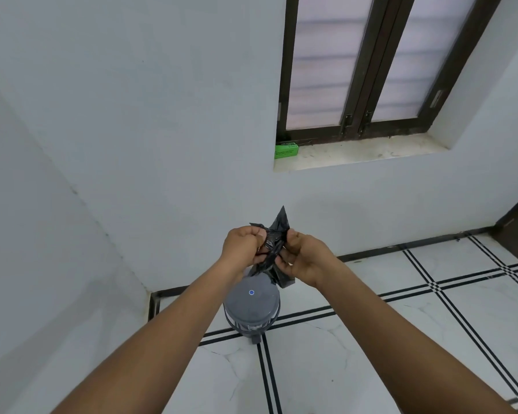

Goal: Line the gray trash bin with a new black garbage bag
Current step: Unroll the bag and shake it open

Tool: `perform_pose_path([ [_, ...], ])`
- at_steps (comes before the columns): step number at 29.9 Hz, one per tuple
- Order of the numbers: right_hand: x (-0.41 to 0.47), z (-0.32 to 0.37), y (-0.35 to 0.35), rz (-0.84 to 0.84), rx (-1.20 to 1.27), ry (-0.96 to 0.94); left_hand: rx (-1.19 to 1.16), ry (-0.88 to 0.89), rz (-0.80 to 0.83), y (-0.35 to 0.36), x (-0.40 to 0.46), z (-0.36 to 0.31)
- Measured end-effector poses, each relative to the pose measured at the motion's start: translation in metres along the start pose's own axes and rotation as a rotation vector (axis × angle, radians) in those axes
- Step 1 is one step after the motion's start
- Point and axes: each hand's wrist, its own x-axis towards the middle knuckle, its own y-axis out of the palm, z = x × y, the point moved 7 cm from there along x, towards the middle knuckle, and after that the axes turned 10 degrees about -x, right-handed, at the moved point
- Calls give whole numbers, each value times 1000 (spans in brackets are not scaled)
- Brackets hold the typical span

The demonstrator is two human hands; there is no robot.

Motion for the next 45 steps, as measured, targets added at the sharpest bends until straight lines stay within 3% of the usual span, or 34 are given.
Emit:
perform_pose_path([
  [5, 7, 14, -7, 1, -26, -45, 16, 65, -124, -4, 4, -12],
  [8, 9, 23, -12, 48, -47, -89, 42, 161, -47, 4, 1, -19],
  [12, 9, 29, -14, 103, -28, -124, 330, 405, -1, 26, -10, -31],
  [18, 8, 32, -21, 146, 44, -51, 566, 468, -35, 41, -9, -29],
  [24, 3, 33, -39, 80, -47, -46, 521, 451, 16, 52, -11, -30],
  [29, -4, 44, -40, 32, -242, -162, 418, 440, -118, 42, -10, -33],
  [33, -11, 49, -32, 156, -379, -157, 293, 358, -123, 39, -7, -34],
  [40, -13, 53, -25, 199, -536, -193, 17, 195, 73, 37, -8, -23],
  [43, -11, 49, -22, 202, -553, -186, 14, 159, 19, 32, -9, -22],
  [45, -8, 54, -26, 110, -591, -270, -27, 156, -54, 23, -9, -22],
])
